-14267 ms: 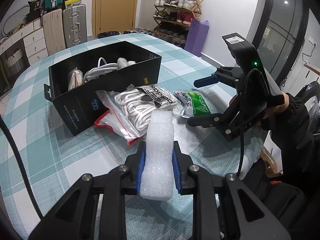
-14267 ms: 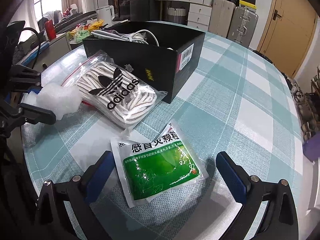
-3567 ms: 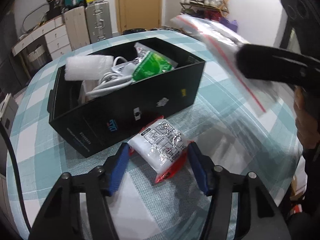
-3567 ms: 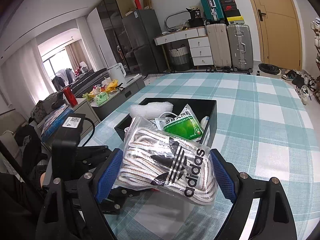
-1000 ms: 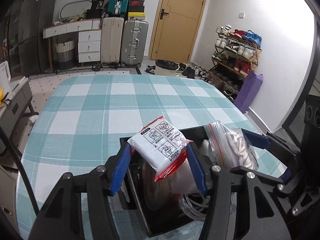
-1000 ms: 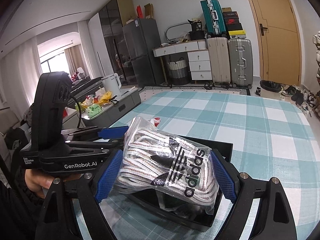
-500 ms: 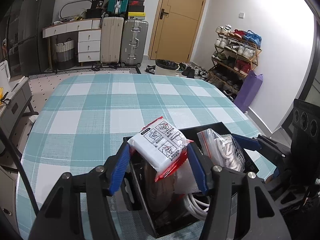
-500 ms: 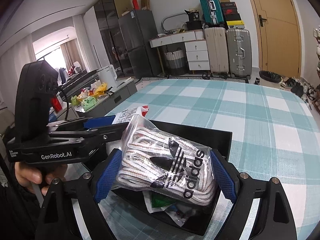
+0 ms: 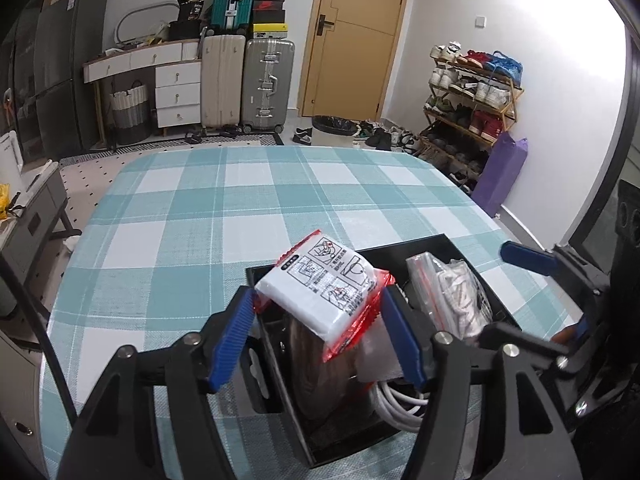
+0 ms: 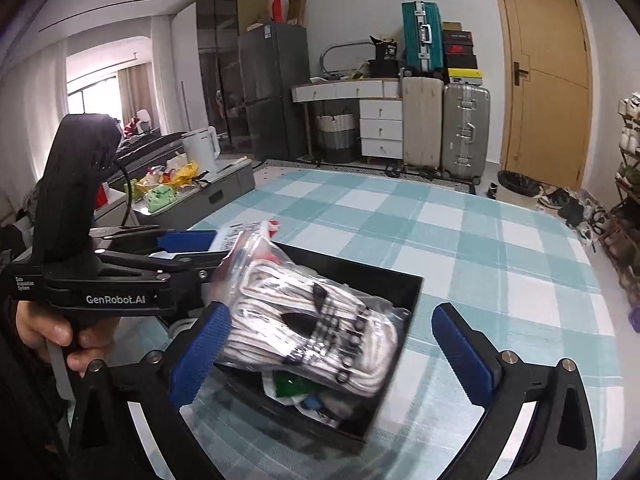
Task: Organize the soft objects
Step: 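Open right tool to drop the adidas bag in the box while left tool releases the packet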
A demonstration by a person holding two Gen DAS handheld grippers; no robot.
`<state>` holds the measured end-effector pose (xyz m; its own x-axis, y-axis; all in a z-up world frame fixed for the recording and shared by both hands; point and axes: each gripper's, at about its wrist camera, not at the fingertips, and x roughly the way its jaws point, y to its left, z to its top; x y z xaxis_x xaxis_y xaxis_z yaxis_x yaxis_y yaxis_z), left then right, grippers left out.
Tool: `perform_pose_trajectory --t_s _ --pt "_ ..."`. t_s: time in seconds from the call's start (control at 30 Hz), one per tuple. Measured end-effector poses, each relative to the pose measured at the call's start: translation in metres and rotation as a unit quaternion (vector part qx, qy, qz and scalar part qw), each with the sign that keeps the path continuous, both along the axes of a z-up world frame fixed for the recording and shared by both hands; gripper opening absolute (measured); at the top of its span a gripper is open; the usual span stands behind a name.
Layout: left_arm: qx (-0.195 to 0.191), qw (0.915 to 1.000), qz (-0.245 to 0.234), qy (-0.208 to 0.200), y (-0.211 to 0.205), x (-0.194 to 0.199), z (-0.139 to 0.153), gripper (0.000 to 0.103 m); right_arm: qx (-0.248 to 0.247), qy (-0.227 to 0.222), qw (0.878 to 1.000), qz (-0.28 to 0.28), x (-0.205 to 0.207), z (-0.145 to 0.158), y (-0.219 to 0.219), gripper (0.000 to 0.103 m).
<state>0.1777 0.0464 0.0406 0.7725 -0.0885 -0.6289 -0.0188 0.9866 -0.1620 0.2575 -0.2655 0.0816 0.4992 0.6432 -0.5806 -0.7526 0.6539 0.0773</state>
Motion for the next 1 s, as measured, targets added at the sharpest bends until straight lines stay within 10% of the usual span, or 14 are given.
perform_pose_trajectory --t_s 0.27,1.0 --pt "0.031 0.9994 0.005 -0.012 0.002 -0.018 0.008 0.102 0.007 -0.001 1.000 -0.024 -0.002 0.002 -0.021 0.102" --pt "0.081 0.9916 0.046 -0.090 -0.018 -0.075 0.004 0.103 0.038 -0.035 0.998 -0.024 -0.049 0.005 -0.034 0.102"
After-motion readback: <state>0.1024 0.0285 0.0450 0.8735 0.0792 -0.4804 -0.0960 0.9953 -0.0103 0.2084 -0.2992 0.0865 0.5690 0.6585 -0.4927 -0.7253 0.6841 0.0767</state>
